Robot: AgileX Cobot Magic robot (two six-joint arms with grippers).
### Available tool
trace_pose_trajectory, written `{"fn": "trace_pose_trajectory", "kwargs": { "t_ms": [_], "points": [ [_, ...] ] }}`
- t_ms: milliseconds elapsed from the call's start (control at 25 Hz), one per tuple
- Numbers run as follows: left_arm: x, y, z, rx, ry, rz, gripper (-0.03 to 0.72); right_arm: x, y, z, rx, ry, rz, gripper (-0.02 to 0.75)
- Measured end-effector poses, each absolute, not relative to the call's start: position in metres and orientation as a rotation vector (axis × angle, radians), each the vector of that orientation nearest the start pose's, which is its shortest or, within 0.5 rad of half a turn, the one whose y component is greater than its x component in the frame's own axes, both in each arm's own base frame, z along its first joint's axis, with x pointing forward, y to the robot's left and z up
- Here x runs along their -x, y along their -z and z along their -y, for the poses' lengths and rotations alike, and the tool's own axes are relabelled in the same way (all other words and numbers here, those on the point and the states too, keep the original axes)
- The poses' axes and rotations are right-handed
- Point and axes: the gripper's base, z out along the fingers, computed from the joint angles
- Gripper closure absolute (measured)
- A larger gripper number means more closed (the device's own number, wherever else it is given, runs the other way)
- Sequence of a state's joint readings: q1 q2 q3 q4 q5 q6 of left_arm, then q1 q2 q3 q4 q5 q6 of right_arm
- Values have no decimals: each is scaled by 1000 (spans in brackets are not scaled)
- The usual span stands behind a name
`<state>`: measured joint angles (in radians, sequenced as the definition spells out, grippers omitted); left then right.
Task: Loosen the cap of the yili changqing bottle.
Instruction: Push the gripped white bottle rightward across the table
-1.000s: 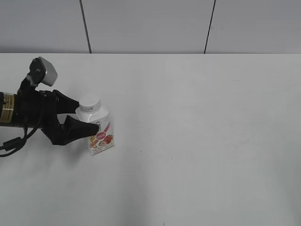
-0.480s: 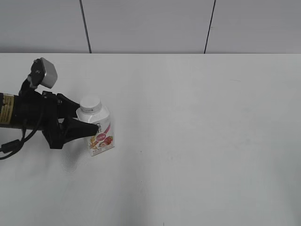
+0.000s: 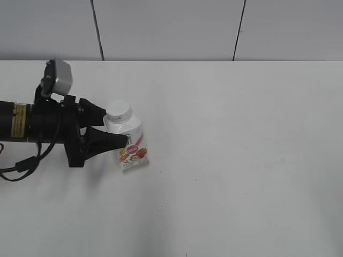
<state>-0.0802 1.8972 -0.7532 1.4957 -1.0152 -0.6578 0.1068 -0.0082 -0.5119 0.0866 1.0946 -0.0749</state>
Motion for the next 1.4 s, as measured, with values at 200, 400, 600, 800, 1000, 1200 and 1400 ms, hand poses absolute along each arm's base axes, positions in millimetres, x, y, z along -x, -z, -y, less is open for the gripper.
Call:
{"fn": "trace_pose_trajectory", "kwargs": {
  "t_ms": [200, 400, 600, 800, 1000, 1200, 1400],
  "points": [
    [-293, -137, 135, -1318, 830, -1679, 255, 10, -278, -6, 193, -124, -2048, 152],
    [-295, -149, 165, -1358, 840, -1595, 258, 10, -278, -6, 193, -124, -2048, 152],
    [-287, -150, 192, -1444, 804, -1575, 258, 10, -278, -6, 193, -124, -2048, 152],
    [-283, -147, 201, -1466, 783, -1587, 258, 10, -278, -6, 193, -124, -2048, 152],
    [-284, -139, 202, -1452, 795, -1621, 258, 10, -278, -6, 193, -124, -2048, 152],
    [-284, -116, 203, -1459, 838, -1677, 258, 10, -278, -6, 193, -124, -2048, 152],
    [-284, -115, 203, -1457, 855, -1673, 259, 10, -278, -6, 193, -124, -2048, 152]
  ]
}}
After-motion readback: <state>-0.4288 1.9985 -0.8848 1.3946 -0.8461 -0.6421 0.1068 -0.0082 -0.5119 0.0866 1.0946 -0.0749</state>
